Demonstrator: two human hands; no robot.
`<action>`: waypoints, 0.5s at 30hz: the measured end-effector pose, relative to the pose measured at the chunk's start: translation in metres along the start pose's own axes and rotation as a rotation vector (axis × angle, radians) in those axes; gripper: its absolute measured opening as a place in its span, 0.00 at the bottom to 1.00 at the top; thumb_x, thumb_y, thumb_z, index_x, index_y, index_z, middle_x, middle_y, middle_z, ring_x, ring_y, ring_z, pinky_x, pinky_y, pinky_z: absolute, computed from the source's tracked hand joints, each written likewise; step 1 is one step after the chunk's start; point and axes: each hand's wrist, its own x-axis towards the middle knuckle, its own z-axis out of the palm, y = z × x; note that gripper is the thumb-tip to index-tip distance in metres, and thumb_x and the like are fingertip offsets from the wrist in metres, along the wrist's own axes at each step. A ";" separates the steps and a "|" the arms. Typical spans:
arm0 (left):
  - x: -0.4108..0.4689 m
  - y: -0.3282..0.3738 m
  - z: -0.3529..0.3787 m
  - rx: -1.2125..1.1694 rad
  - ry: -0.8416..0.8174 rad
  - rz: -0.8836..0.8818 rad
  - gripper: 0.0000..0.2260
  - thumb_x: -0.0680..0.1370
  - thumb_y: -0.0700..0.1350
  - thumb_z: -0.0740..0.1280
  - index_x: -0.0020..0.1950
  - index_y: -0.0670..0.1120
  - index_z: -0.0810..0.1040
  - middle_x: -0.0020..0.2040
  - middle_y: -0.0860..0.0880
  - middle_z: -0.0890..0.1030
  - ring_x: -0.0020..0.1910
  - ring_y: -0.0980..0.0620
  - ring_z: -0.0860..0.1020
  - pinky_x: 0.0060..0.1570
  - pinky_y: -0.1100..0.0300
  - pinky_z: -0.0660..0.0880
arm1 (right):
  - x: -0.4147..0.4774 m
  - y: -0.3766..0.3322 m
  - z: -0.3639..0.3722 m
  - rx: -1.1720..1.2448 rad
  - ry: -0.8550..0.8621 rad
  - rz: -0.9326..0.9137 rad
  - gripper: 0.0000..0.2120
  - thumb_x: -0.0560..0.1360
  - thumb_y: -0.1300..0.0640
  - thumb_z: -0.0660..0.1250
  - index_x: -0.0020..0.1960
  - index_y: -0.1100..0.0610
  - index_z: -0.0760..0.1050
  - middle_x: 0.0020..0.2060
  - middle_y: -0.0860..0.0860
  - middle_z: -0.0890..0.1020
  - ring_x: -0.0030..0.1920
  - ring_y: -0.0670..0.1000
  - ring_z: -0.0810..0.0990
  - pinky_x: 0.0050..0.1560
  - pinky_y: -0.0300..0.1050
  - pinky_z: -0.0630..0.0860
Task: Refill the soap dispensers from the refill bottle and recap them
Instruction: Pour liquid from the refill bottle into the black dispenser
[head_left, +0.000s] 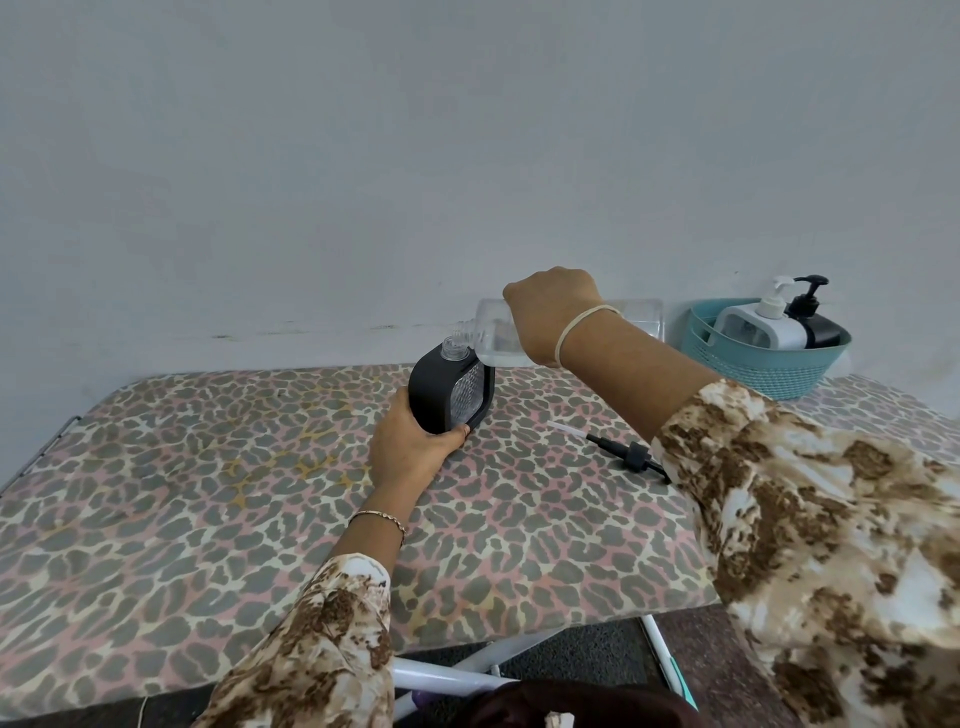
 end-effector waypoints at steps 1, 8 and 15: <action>0.000 0.000 0.000 0.001 -0.001 -0.002 0.32 0.64 0.51 0.80 0.64 0.49 0.72 0.60 0.49 0.79 0.60 0.47 0.77 0.56 0.54 0.74 | 0.000 0.000 0.000 0.002 0.000 -0.002 0.15 0.75 0.65 0.60 0.61 0.58 0.72 0.42 0.52 0.73 0.47 0.55 0.76 0.44 0.45 0.71; 0.000 0.000 0.000 -0.002 0.001 -0.005 0.32 0.64 0.52 0.80 0.64 0.49 0.72 0.60 0.50 0.80 0.59 0.47 0.77 0.56 0.54 0.74 | -0.002 0.001 -0.001 -0.002 0.003 -0.013 0.15 0.75 0.64 0.59 0.61 0.58 0.73 0.42 0.52 0.72 0.44 0.54 0.71 0.43 0.45 0.69; 0.000 0.001 -0.001 0.002 -0.005 -0.006 0.31 0.64 0.51 0.80 0.64 0.49 0.72 0.60 0.50 0.80 0.59 0.47 0.78 0.55 0.54 0.74 | -0.002 0.000 -0.001 0.002 -0.001 -0.014 0.15 0.75 0.64 0.59 0.60 0.58 0.73 0.42 0.52 0.72 0.44 0.54 0.71 0.43 0.45 0.69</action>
